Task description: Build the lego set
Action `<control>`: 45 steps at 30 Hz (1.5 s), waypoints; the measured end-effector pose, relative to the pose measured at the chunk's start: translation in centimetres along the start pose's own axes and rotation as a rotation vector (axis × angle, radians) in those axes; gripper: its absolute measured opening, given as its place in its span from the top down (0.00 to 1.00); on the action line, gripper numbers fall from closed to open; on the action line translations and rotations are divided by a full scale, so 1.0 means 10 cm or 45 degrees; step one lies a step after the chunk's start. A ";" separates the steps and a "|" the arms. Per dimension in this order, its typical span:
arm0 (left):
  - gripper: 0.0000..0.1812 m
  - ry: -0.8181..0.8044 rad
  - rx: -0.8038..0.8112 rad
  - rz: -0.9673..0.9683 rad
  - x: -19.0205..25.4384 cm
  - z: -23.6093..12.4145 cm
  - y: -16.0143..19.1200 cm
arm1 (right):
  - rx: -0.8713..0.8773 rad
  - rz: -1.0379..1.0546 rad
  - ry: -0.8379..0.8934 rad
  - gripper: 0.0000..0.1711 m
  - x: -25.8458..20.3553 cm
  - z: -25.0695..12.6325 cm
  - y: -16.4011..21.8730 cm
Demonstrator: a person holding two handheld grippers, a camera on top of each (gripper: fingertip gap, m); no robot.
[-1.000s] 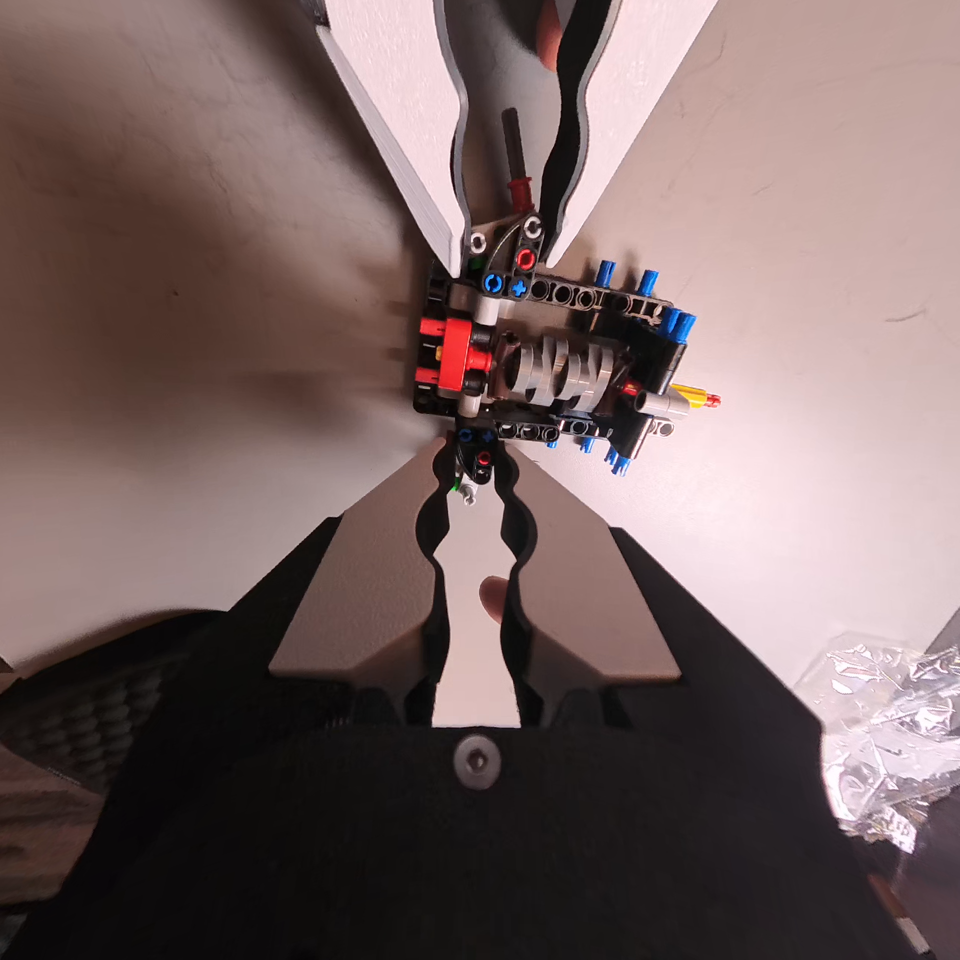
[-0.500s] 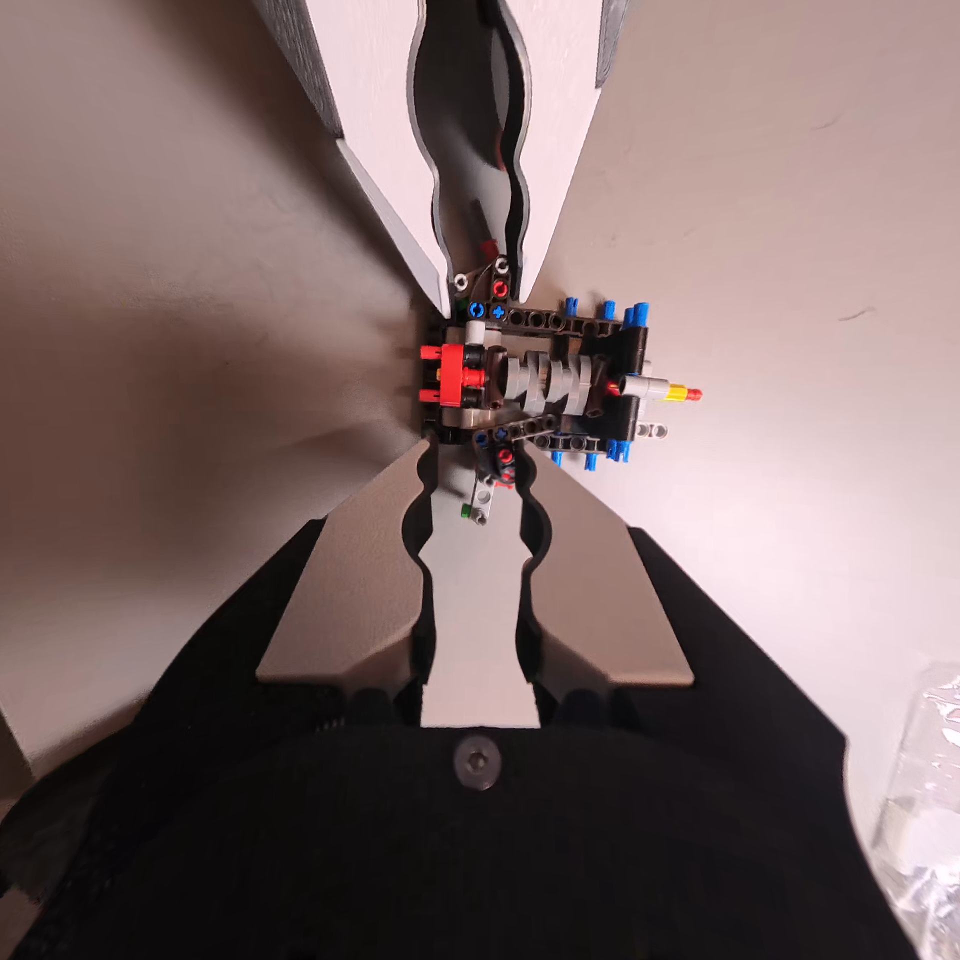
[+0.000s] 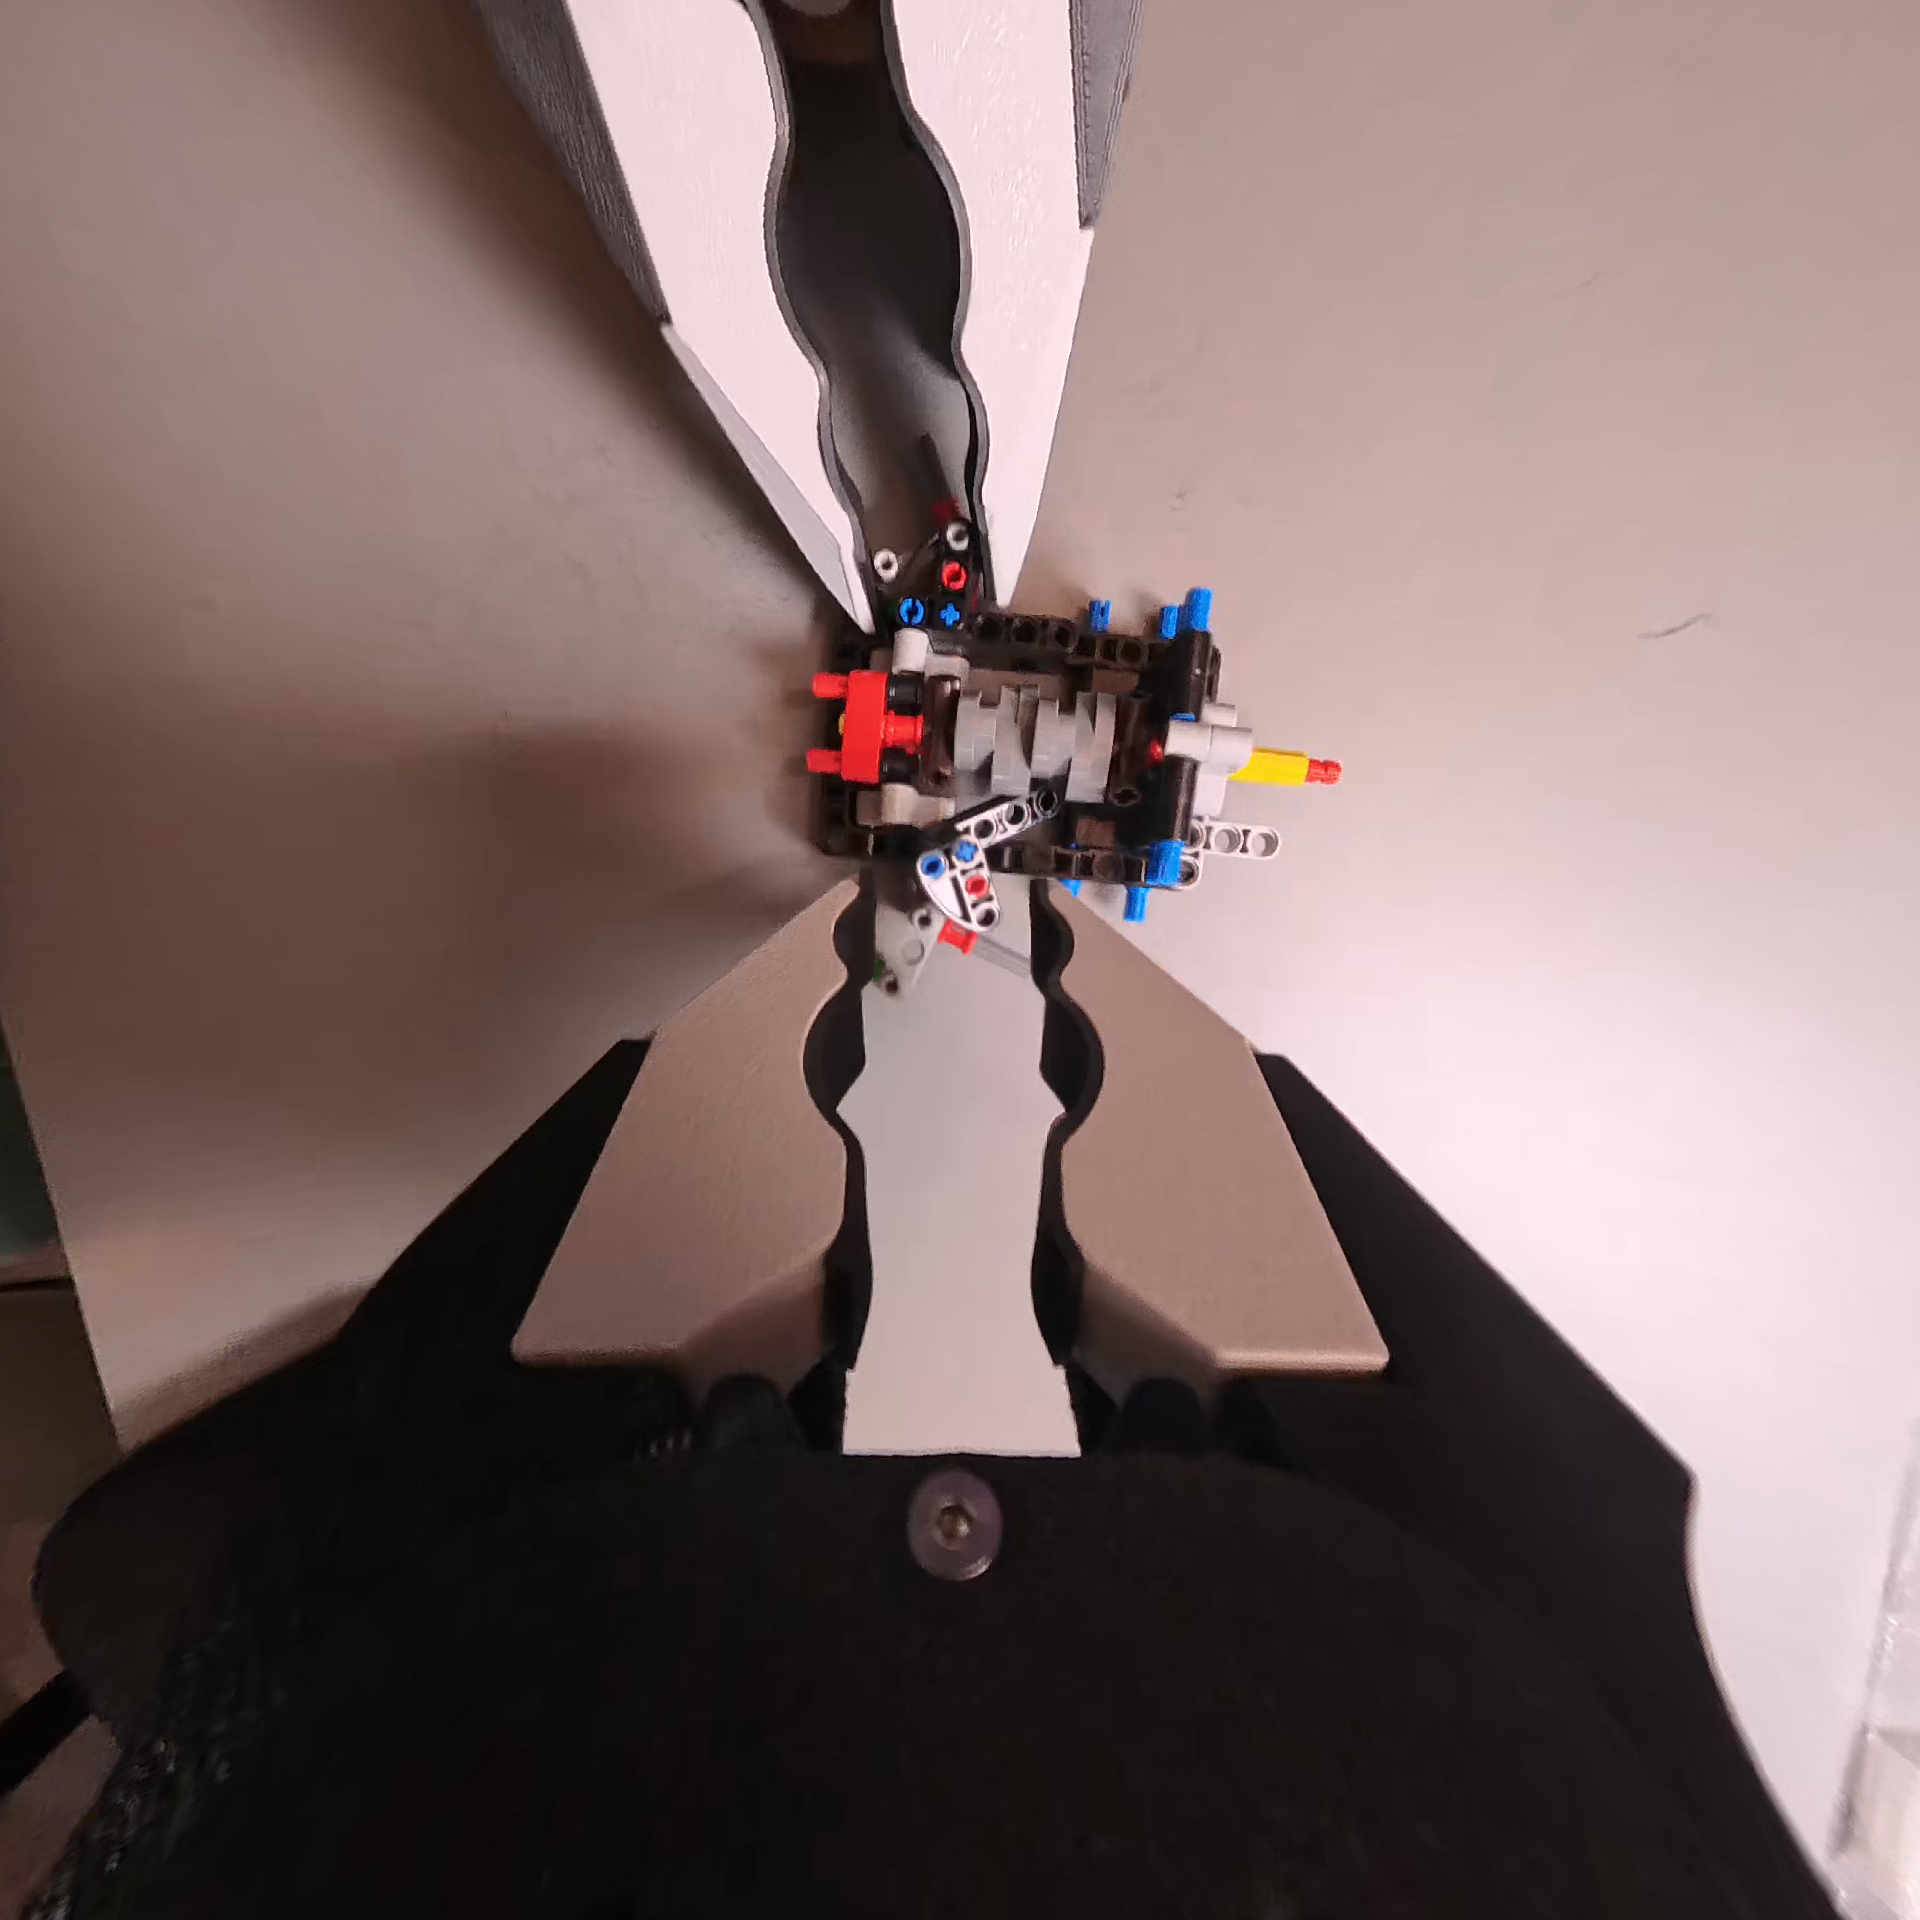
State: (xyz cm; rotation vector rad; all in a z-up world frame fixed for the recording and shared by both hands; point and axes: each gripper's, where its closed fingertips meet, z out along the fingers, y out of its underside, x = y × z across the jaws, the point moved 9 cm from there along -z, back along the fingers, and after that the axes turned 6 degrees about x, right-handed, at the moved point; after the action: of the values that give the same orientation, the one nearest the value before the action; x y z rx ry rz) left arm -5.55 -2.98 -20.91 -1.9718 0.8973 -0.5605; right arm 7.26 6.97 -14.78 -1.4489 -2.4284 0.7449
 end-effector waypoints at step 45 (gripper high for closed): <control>0.88 0.003 -0.001 0.016 0.04 -0.01 0.00 | 0.055 0.083 -0.250 0.89 0.11 0.16 0.14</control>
State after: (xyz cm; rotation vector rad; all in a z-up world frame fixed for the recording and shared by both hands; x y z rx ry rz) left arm -5.34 -3.34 -20.81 -1.9654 0.9104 -0.5553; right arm 7.06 7.97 -16.97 -1.5101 -2.4981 0.9916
